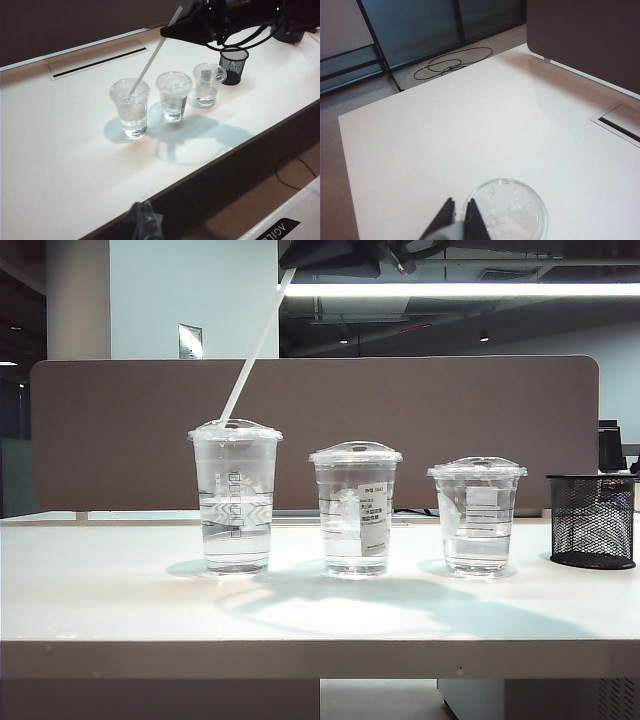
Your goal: Pick up the straw and insert it into the large coffee cup.
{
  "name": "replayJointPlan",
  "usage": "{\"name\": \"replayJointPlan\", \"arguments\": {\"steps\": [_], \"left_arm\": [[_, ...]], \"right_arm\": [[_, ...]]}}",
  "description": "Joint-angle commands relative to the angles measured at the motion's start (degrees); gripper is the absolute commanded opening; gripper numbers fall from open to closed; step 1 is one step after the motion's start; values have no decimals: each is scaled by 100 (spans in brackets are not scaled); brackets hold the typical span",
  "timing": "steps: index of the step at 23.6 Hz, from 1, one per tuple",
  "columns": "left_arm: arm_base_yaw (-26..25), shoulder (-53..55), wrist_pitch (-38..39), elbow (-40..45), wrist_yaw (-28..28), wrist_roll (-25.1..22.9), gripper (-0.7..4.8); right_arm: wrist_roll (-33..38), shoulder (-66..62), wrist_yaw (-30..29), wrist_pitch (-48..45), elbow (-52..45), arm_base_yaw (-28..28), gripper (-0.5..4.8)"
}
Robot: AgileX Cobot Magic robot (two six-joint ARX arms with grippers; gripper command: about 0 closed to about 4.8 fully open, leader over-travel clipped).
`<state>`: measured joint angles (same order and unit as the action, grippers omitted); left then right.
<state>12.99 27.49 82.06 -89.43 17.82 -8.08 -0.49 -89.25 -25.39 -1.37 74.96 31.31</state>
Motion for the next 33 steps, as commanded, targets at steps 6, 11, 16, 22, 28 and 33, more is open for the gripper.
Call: {"name": "replayJointPlan", "arguments": {"steps": [6, 11, 16, 22, 28, 33], "left_arm": [[-9, 2, 2, -11, 17, 13, -3], [-9, 2, 2, -11, 20, 13, -3], [-9, 2, 2, -11, 17, 13, -3], [-9, 2, 2, -11, 20, 13, -3], [-9, 2, 2, -11, 20, 13, -3], [-9, 2, 2, -11, 20, 13, -3]], "right_arm": [[-446, 28, 42, 758, 271, 15, 40], [-448, 149, 44, 857, 278, 15, 40], [-448, 339, 140, 896, 280, 13, 40], [-448, 343, 142, 907, 280, 13, 40], [-459, 339, 278, 933, 278, 11, 40], [-562, 308, 275, 933, 278, 11, 40]]}}
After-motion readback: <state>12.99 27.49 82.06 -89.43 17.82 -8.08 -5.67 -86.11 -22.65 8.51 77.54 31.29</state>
